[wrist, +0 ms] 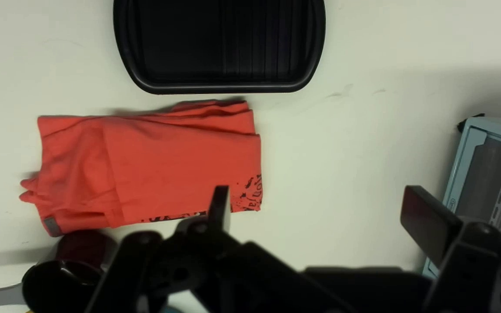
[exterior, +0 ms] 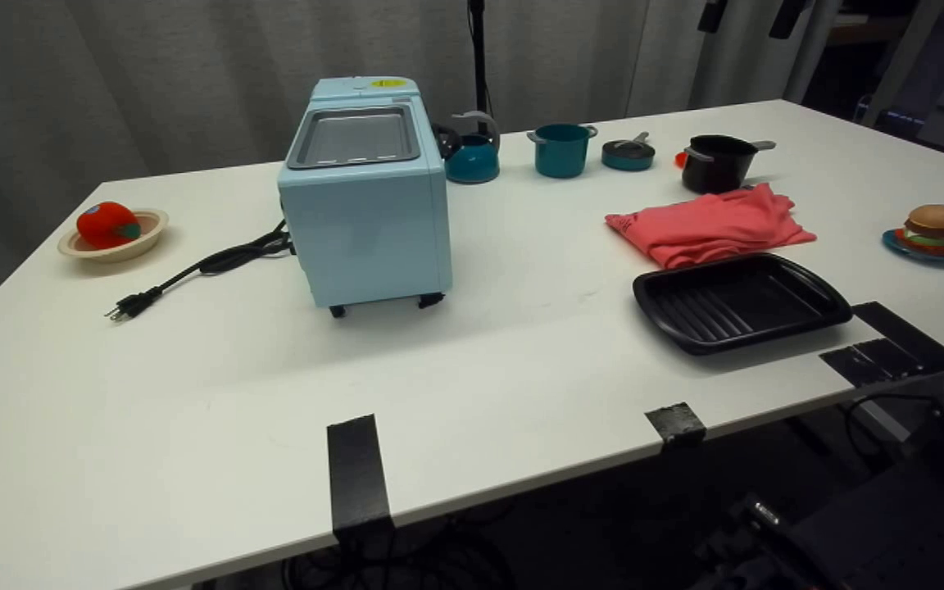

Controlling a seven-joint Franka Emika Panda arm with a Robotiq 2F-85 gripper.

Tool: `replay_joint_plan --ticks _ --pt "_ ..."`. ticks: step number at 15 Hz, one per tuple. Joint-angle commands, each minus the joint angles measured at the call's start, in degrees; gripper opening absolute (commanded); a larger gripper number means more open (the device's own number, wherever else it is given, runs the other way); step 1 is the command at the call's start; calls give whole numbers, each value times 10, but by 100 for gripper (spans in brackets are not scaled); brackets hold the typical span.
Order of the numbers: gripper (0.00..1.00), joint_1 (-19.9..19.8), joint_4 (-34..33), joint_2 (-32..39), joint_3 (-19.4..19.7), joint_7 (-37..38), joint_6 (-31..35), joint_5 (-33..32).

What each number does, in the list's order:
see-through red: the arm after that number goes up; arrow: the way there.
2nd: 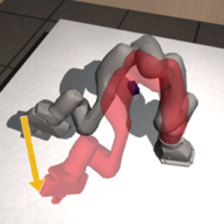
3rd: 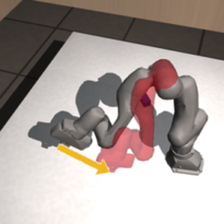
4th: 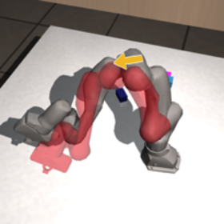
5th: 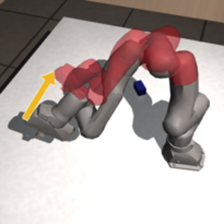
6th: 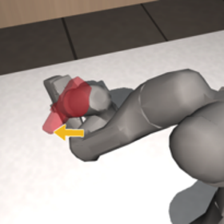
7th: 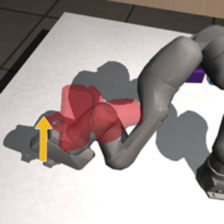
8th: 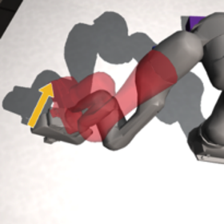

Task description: Unfold the shirt

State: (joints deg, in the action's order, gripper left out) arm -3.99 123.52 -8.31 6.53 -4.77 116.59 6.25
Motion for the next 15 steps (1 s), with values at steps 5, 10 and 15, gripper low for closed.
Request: replay_joint_plan --ticks 5,10,15 --pt "100 -35 -50 125 25 -2 59 -9" --pt "100 -65 -92 229 37 -7 91 8" --pt "100 -103 -158 323 32 -13 80 43"
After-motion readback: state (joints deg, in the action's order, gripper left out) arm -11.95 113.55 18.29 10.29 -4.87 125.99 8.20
